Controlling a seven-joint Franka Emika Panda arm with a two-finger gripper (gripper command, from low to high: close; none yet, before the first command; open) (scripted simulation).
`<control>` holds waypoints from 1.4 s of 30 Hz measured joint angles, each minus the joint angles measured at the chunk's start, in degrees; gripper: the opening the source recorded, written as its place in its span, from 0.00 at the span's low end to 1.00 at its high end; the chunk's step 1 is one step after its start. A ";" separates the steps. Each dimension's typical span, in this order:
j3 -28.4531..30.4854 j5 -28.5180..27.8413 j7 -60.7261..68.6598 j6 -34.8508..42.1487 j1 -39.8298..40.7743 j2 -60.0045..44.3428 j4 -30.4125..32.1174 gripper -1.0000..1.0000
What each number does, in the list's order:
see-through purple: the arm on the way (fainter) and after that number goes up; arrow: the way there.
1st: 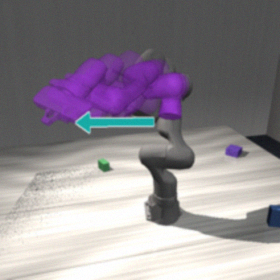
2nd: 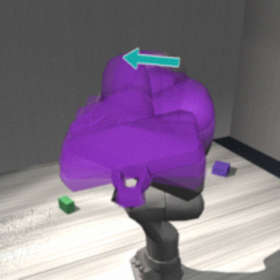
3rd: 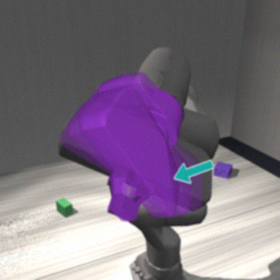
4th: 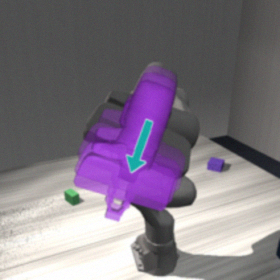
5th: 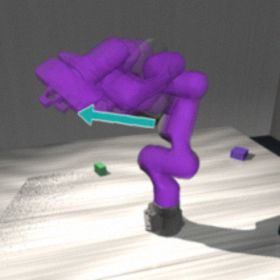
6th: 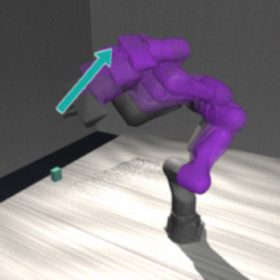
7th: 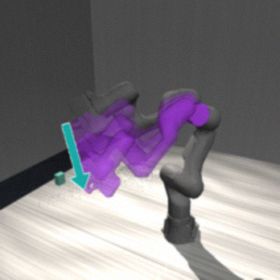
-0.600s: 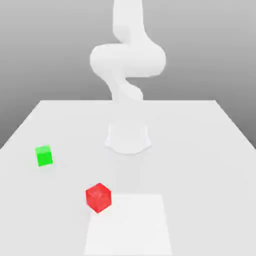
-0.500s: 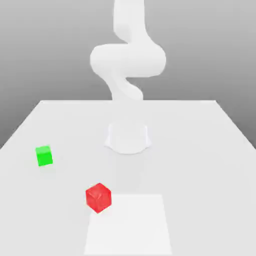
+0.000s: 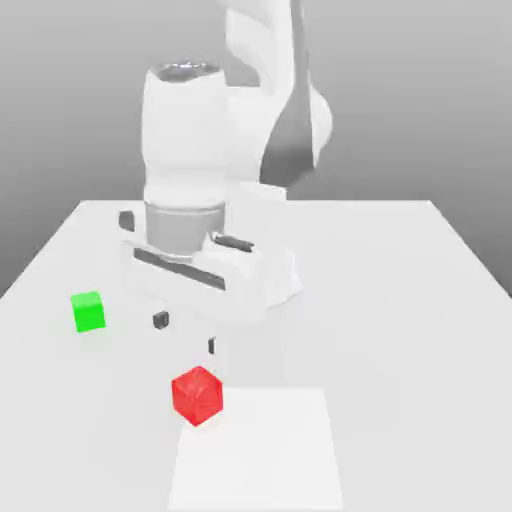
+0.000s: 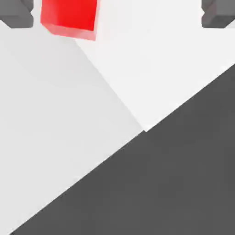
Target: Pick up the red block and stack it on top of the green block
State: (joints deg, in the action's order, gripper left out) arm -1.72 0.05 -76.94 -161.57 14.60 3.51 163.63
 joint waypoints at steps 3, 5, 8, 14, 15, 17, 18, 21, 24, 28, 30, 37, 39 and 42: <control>0.32 -0.31 -1.12 -5.58 0.16 -6.79 0.04 0.50; 0.70 -0.70 -1.49 -9.16 -0.14 -11.00 -0.45 0.50; 1.13 -1.01 -1.71 -12.32 -0.48 -14.69 -0.93 0.00; 1.08 -1.21 -1.89 -12.54 -0.40 -14.86 -0.96 0.00; 1.06 -1.14 -1.89 -11.38 -0.42 -13.51 -0.77 0.00; 0.73 -0.61 -1.49 -8.28 -0.22 -9.90 -0.26 0.00; 0.62 -0.39 -1.33 -6.58 -0.17 -7.92 0.02 0.00; 0.41 0.02 -0.98 -1.34 -0.08 -1.82 0.90 0.00; 3.65 -1.64 4.02 1.01 3.40 1.34 1.69 0.00; 9.41 -5.04 12.75 2.85 8.62 4.19 2.65 0.00; 12.39 -6.87 17.17 3.72 11.53 5.58 3.13 0.00; 22.86 -13.71 32.44 6.91 21.83 10.65 4.72 0.00; 25.83 -15.75 36.74 7.89 24.82 12.19 5.15 0.00; 30.11 -18.76 43.19 9.40 29.41 14.55 5.77 0.00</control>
State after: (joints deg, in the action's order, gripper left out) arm 28.39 -18.71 -33.75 -152.17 44.02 18.06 169.41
